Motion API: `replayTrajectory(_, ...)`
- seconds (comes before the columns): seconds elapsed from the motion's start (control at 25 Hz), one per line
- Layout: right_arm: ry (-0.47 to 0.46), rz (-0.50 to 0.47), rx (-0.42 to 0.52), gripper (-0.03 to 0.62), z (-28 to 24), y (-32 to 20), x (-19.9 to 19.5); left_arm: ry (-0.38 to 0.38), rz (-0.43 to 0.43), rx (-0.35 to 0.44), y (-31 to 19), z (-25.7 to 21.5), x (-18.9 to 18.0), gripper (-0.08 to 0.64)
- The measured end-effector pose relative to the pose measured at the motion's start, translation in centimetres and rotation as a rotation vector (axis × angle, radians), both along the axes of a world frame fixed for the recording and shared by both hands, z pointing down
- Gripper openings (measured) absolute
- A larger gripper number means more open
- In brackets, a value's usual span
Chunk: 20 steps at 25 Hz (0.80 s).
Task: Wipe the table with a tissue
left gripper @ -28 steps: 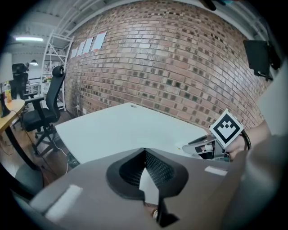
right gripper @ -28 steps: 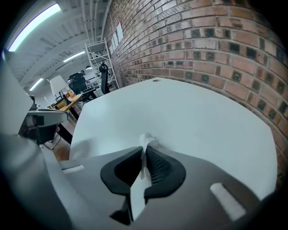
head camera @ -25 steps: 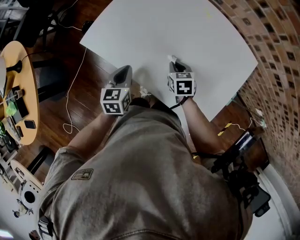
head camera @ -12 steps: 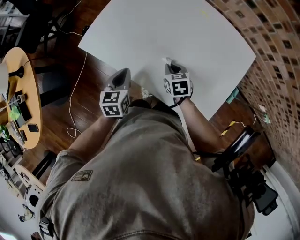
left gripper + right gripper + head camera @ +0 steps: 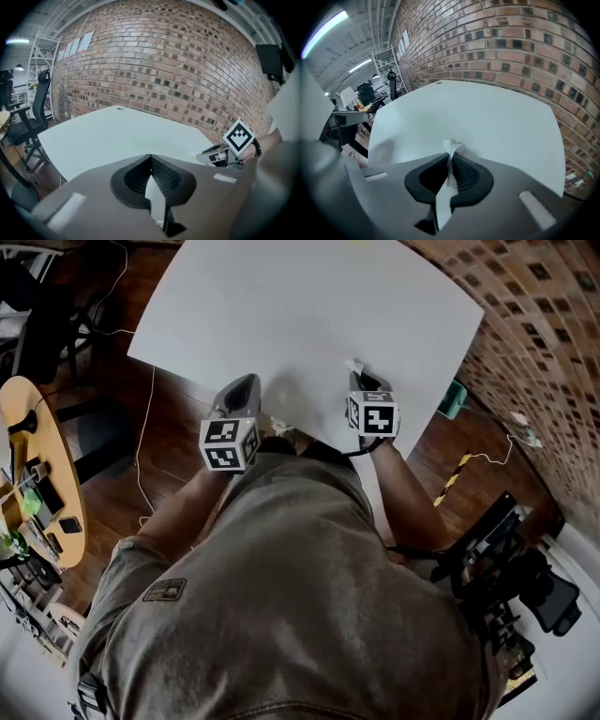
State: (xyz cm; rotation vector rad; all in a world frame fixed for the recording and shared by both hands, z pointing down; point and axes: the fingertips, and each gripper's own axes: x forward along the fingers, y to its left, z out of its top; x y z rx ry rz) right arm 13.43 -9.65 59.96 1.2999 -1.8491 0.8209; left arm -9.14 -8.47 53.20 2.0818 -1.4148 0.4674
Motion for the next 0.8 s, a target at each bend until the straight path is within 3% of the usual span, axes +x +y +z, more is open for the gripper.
replayTrajectory(0.24, -0.018, 0.04, -0.012, 0.032, 0.1, 1.4, 0.8, 0.006, 0.007, 0.001, 0.5, 0.1, 0.7, 0.002)
replayTrajectory(0.8, -0.094, -0.204, -0.033, 0.032, 0.2, 3.8, -11.6, -0.014, -0.078, -0.001, 2.5, 0.1, -4.6, 0.002)
